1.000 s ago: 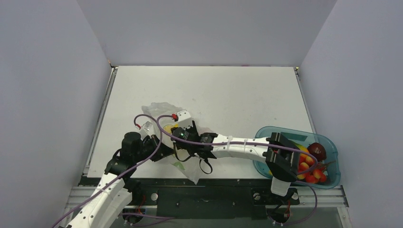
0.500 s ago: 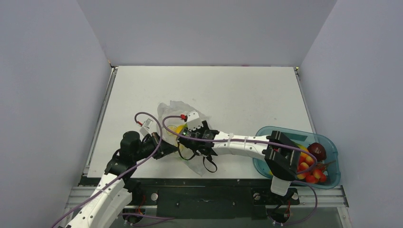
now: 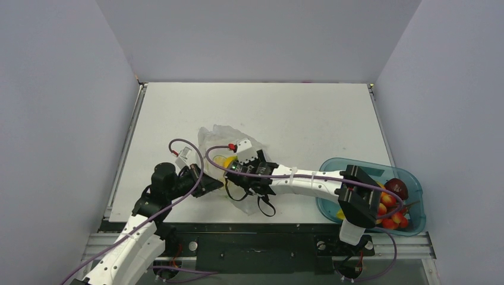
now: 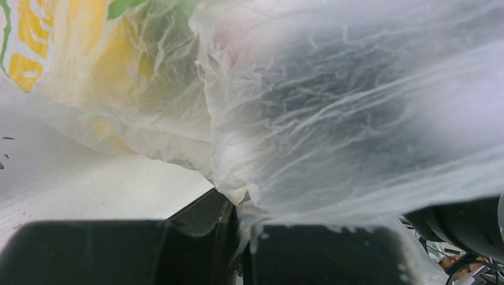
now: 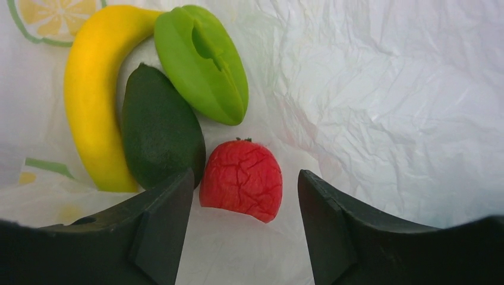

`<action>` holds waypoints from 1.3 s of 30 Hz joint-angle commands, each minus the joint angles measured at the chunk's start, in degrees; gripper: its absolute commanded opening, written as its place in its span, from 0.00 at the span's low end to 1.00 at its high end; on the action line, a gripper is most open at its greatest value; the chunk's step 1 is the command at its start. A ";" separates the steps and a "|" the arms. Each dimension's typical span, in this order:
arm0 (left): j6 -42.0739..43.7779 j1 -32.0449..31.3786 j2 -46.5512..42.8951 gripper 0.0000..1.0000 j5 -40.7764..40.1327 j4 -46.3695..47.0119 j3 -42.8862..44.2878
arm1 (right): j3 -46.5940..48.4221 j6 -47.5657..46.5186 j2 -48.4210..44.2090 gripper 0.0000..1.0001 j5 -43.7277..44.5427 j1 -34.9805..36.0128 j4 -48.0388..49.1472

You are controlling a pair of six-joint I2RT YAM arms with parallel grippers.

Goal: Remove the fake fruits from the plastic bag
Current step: Adjust the plastic bag at the center of the board, then take out the fake fruit from the plastic bag.

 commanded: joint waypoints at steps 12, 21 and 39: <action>-0.13 3.12 -0.36 0.00 -10.47 -1.24 11.84 | 39.70 -20.01 19.71 0.51 0.49 -12.94 5.15; -3.53 3.70 -2.97 0.00 -3.39 0.93 6.06 | 36.13 -15.76 12.63 0.53 -13.67 -10.34 1.86; -6.75 3.73 -10.27 0.00 -0.63 -1.99 1.36 | 17.54 -0.45 9.12 0.46 -12.67 -7.98 0.66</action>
